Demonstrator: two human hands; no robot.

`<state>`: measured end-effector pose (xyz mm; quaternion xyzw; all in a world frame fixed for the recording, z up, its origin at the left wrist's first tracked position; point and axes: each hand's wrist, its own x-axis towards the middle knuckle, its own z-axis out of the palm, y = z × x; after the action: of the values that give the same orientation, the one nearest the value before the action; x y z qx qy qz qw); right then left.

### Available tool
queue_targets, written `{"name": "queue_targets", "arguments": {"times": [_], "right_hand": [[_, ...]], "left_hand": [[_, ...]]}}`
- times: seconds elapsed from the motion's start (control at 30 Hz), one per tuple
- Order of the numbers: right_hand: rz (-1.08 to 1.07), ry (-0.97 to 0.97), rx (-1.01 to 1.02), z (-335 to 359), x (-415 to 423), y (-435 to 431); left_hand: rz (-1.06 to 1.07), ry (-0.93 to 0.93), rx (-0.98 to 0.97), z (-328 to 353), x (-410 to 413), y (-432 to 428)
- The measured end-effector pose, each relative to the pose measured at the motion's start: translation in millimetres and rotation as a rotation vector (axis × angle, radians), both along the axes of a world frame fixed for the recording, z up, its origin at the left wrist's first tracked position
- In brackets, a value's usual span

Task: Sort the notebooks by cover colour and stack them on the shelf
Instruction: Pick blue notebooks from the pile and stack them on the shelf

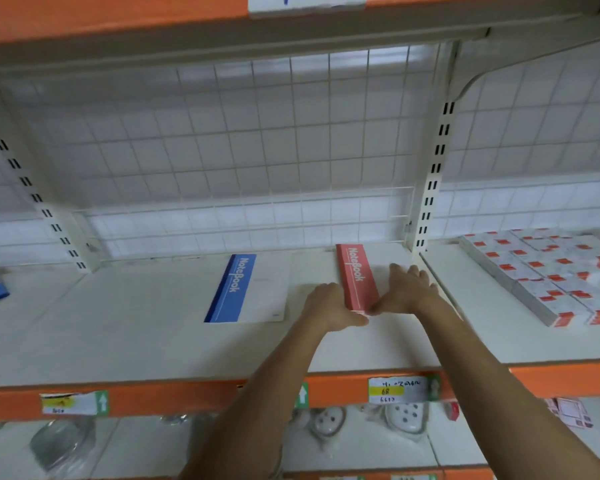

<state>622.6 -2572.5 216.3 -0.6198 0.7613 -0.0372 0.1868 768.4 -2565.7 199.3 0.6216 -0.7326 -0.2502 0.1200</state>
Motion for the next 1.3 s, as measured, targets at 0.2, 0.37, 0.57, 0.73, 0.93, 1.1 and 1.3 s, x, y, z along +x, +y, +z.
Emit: {"name": "queue_targets", "arguments": {"times": [0.2,0.37,0.57,0.73,0.93,1.1,1.3], "right_hand": [[-0.136,-0.026,-0.004,-10.1,-12.9,8.3],[-0.139,-0.051,-0.052,-13.1,-28.6,6.8],[-0.122,-0.117,-0.060,-11.6,-36.0,7.0],[-0.105,-0.140,-0.058,-12.0,-39.4,5.5],[-0.094,-0.125,-0.057,-11.4,-38.8,6.2],[-0.075,-0.032,-0.085,-10.1,-26.3,10.6],[0.120,-0.055,-0.263,-7.9,18.9,13.7]], "left_hand": [[-0.002,-0.006,-0.063,-5.9,-8.2,-5.1],[-0.014,-0.011,-0.043,-5.1,-13.3,-9.6],[0.004,-0.014,0.014,-2.4,-18.4,-13.2],[0.004,-0.026,0.005,-1.4,-20.1,-13.9],[-0.017,-0.048,-0.003,0.9,-22.0,-11.5],[-0.013,-0.112,-0.034,2.0,-20.2,-7.9],[0.084,-0.073,-0.110,2.8,7.2,-4.2]]}}
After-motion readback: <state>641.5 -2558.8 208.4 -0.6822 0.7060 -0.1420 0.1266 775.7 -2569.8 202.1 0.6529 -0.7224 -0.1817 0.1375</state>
